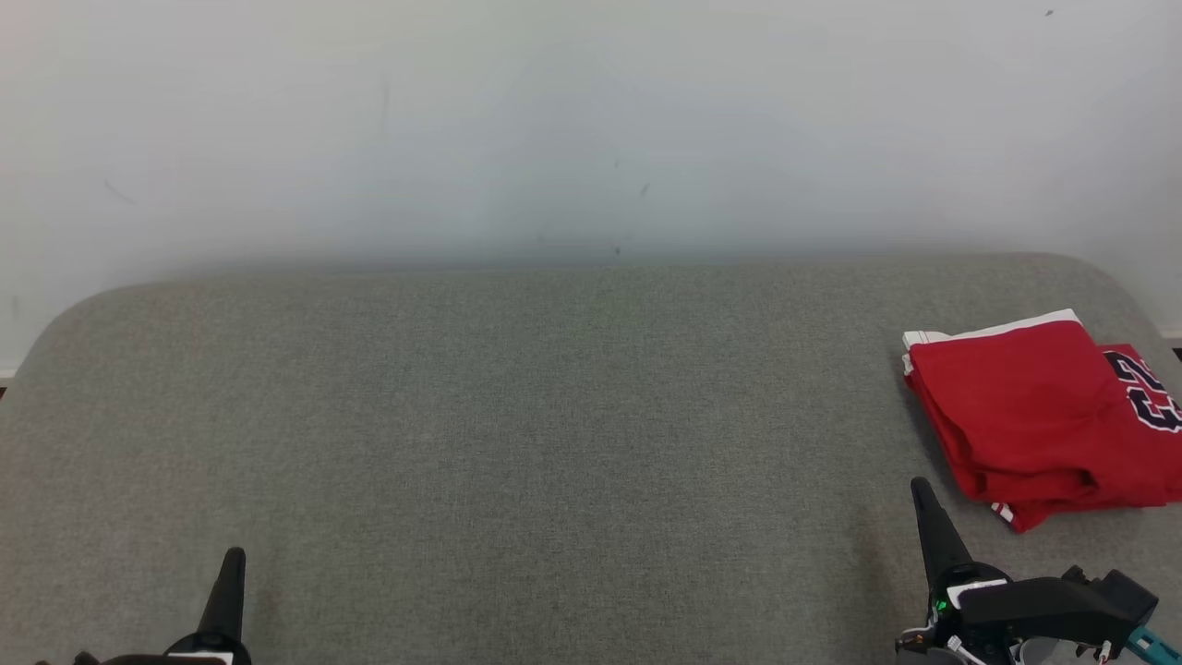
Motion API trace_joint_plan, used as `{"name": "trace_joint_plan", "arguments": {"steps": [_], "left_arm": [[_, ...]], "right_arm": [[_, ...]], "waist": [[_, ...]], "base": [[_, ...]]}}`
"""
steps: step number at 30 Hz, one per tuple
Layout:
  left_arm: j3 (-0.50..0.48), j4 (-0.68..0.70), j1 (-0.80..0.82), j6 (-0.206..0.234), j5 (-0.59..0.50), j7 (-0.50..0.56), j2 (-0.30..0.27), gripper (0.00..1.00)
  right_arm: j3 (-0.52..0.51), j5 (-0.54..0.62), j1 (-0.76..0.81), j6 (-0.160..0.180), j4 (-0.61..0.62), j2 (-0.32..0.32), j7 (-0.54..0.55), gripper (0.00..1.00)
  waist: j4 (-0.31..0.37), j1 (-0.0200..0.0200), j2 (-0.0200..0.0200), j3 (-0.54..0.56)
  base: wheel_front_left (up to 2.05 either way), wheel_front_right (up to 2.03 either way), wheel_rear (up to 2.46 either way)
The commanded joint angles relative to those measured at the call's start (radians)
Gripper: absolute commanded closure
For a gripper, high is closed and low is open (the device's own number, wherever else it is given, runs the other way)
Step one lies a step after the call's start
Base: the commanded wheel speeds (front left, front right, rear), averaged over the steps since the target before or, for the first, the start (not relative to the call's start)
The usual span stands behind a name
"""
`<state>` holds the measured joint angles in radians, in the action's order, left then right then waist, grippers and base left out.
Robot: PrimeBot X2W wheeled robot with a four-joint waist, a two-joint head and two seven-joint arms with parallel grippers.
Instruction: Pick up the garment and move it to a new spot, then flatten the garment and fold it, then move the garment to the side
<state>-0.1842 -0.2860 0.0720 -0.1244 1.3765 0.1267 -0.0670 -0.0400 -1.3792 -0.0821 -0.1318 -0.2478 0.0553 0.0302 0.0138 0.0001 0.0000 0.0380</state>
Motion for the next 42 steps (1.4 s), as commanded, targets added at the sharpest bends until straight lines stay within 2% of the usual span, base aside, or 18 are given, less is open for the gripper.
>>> {"name": "trace_joint_plan", "arguments": {"steps": [1, 33, 42], "left_arm": [[-0.005, 0.003, 0.027, -0.006, 0.023, 0.009, 0.002, 1.0], [-0.035, -0.006, 0.087, -0.008, 0.22, 0.085, 0.018, 1.0], [-0.034, -0.006, 0.089, -0.008, 0.216, 0.084, 0.018, 1.0]], "right_arm": [[0.002, -0.02, -0.016, 0.002, 0.001, -0.001, -0.003, 1.0], [0.019, -0.244, -0.059, 0.002, -0.02, -0.007, -0.008, 1.0], [0.019, -0.245, -0.055, 0.002, -0.019, -0.007, -0.008, 1.0]], "waist": [[-0.001, -0.0001, 0.0, -0.002], [-0.013, -0.0001, 0.0, -0.04], [-0.014, -0.0001, 0.0, -0.041]], "base": [[0.0, 0.0, 0.0], [0.0, 0.0, 0.0], [0.0, 0.0, 0.0]]}}
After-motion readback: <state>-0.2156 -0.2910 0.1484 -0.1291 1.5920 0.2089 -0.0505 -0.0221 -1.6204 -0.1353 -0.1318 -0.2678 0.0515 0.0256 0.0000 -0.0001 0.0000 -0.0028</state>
